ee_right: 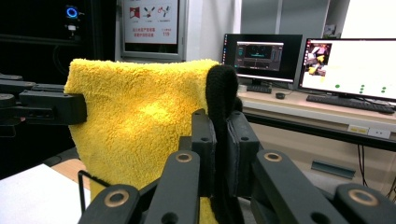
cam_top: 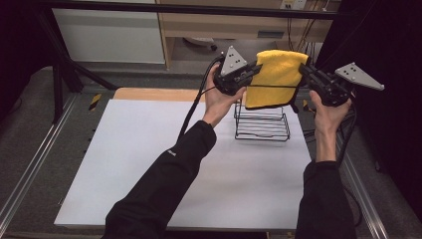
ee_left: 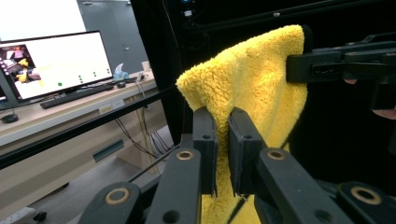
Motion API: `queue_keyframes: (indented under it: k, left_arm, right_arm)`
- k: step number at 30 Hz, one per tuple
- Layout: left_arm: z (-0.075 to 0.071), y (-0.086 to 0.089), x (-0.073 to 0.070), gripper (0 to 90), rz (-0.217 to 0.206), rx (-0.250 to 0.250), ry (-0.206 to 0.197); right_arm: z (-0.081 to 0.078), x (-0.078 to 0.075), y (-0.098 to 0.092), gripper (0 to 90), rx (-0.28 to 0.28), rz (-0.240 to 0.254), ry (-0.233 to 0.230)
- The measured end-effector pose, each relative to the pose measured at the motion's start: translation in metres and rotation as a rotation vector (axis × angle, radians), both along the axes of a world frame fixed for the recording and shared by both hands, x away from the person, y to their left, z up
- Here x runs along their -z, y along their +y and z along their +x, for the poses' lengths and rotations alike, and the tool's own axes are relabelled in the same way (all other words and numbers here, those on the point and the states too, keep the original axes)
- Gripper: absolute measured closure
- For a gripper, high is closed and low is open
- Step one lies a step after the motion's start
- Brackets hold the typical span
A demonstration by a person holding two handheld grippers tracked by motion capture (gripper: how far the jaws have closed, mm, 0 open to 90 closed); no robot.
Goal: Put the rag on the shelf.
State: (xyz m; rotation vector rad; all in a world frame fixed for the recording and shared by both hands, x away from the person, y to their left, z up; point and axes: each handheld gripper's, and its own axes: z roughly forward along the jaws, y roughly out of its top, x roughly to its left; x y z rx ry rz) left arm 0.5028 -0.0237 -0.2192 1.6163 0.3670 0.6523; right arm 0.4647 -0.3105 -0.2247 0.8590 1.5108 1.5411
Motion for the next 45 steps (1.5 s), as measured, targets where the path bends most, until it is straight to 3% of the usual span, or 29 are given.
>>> queue_keyframes:
  k: [8,23,28,38,40,45]
  left_arm:
    - [-0.008,0.002,0.008,82.0,0.044,0.006,-0.014]
    - [-0.019,0.003,0.017,80.9,0.069,-0.001,-0.011]
    - [-0.023,0.003,0.021,80.1,0.082,-0.002,-0.004]
    - [-0.023,0.002,0.026,74.2,0.094,0.012,0.099]
    - [-0.022,0.002,0.025,69.6,0.097,0.027,0.148]
    - [-0.023,0.004,0.021,58.4,0.119,0.02,0.215]
  right_arm:
    - [-0.012,0.014,0.003,83.8,0.0,-0.003,-0.015]
    - [-0.028,0.031,0.006,83.8,0.007,-0.008,-0.043]
    - [-0.033,0.04,0.007,83.8,0.004,0.012,-0.05]
    - [-0.032,0.05,0.007,83.8,0.005,0.0,-0.017]
    - [-0.032,0.05,0.007,83.7,0.006,-0.003,-0.002]
    - [-0.032,0.05,0.007,83.5,-0.001,-0.022,0.035]
